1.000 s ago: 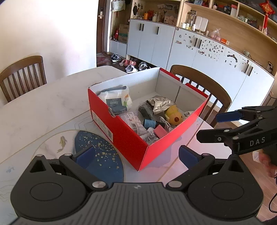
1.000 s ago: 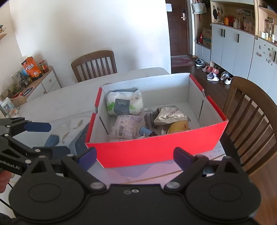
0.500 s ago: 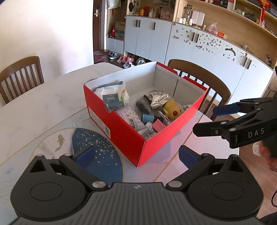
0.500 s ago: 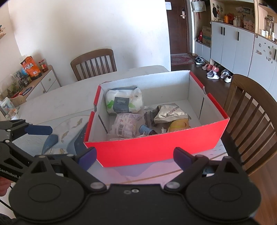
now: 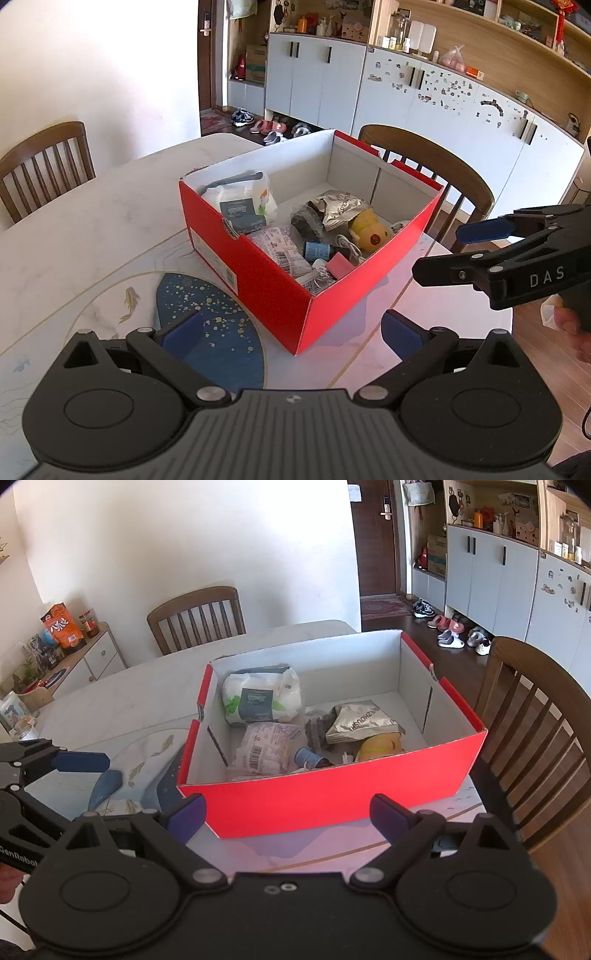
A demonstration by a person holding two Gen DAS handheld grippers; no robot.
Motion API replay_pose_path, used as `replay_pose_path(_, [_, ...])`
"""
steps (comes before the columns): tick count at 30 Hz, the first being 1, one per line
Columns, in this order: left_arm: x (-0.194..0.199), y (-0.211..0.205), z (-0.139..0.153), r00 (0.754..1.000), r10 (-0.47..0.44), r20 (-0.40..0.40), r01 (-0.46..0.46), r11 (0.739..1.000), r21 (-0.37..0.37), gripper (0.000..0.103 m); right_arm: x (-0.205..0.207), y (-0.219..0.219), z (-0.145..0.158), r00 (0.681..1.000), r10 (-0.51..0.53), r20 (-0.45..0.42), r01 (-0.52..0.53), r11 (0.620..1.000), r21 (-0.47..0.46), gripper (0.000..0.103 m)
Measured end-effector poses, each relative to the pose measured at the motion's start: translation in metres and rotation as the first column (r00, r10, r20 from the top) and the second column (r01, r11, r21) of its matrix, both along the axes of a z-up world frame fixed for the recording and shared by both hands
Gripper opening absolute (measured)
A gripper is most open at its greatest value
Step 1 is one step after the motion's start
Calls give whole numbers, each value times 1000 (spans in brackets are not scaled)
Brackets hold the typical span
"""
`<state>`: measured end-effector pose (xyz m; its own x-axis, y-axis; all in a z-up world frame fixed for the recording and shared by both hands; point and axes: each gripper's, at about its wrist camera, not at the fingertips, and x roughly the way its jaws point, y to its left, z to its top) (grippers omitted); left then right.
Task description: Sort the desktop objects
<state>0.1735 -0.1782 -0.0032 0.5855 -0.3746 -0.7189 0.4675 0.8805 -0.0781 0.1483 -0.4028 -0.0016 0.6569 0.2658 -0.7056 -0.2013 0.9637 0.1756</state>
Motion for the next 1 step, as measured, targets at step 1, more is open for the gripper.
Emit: replay_pose_path(1, [0,0,0,1000,1,1,-1,1000,1,103,0,0,0,1000,0,0,0,1000,-1,95])
